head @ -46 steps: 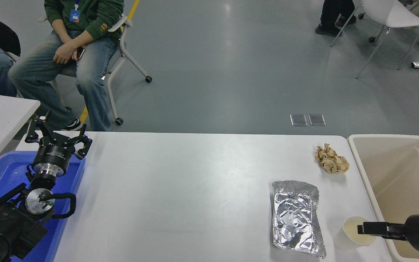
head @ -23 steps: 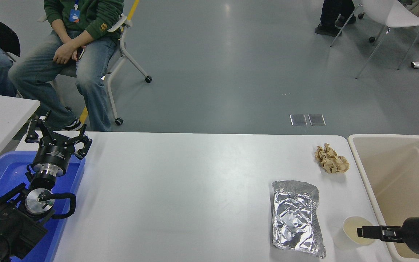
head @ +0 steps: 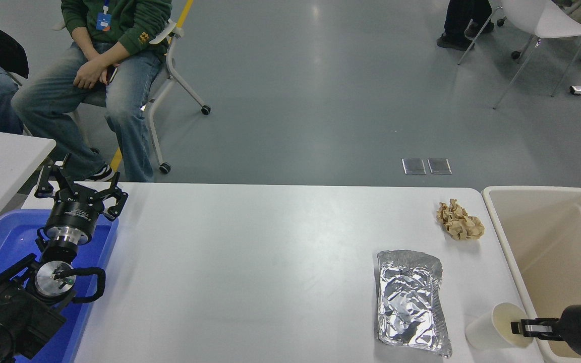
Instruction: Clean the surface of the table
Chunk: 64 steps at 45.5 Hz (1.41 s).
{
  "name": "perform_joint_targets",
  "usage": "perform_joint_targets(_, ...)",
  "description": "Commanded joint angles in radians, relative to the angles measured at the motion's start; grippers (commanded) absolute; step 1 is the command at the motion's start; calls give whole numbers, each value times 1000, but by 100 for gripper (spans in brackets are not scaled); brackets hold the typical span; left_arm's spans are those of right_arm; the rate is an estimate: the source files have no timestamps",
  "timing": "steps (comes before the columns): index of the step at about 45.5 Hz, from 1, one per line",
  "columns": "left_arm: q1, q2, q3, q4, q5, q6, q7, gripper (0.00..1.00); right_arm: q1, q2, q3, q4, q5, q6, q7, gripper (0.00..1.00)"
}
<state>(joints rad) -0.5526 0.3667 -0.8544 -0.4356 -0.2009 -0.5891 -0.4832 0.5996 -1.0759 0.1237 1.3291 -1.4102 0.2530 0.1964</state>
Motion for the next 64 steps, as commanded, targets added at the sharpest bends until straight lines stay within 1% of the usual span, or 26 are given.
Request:
perform_joint_targets(1,0,0,0,0,0,0,0,100,34,-6,-7,4,11,5,23,0)
perform_joint_targets(5,-1,0,0,0,0,0,0,100,55,-18,-6,10,16,32,31,0)
perform_joint_targets(11,0,0,0,0,0,0,0,100,104,-50,-2,21,22,71,67,0)
perform_joint_targets(14,-1,0,0,0,0,0,0,100,124,-85,1,48,59,84,86,0)
perform_joint_targets(30,0,0,0,0,0,0,0,100,264,-188,13,111,169,192,86,0)
perform_joint_targets(51,0,0,0,0,0,0,0,100,365,-315,19,151,280,264,101,0)
perform_joint_targets(64,0,0,0,0,0,0,0,100,374,-325,47,145,289,267,101,0)
